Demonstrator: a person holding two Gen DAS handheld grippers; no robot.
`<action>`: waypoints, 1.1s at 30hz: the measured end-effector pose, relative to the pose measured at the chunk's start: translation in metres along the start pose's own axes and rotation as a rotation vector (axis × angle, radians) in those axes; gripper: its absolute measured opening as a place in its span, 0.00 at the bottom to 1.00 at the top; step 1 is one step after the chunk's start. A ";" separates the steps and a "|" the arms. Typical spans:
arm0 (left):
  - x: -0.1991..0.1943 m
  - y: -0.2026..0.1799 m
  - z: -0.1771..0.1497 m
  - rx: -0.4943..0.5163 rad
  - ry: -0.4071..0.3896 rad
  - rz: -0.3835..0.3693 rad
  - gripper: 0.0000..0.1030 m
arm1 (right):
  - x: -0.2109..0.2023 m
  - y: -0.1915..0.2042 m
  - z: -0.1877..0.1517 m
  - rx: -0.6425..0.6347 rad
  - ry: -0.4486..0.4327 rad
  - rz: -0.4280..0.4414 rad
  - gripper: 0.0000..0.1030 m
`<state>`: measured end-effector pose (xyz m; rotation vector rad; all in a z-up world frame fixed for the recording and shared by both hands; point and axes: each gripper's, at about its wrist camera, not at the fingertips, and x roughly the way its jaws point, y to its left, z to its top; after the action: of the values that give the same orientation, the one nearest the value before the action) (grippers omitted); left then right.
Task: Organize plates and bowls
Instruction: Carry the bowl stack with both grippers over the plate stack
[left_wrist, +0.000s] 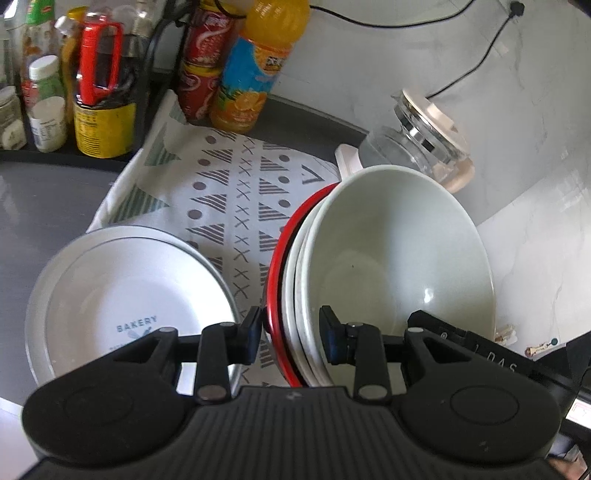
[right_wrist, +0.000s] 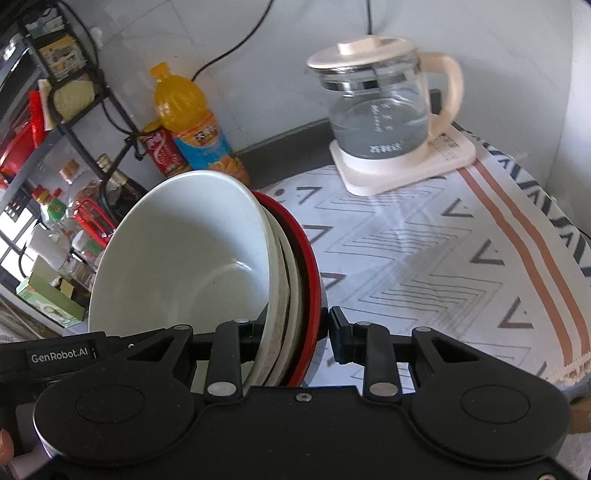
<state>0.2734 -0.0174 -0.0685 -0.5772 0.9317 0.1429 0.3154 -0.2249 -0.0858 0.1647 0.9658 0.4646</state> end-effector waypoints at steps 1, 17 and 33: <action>-0.002 0.002 0.000 -0.007 -0.006 0.003 0.30 | 0.000 0.003 0.001 -0.008 -0.002 0.004 0.28; -0.031 0.045 0.003 -0.102 -0.075 0.066 0.30 | 0.022 0.057 0.002 -0.115 0.042 0.086 0.28; -0.051 0.114 -0.006 -0.210 -0.083 0.141 0.30 | 0.057 0.113 -0.022 -0.188 0.139 0.135 0.28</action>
<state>0.1974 0.0815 -0.0770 -0.6938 0.8820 0.3927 0.2897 -0.0999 -0.1029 0.0276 1.0445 0.6955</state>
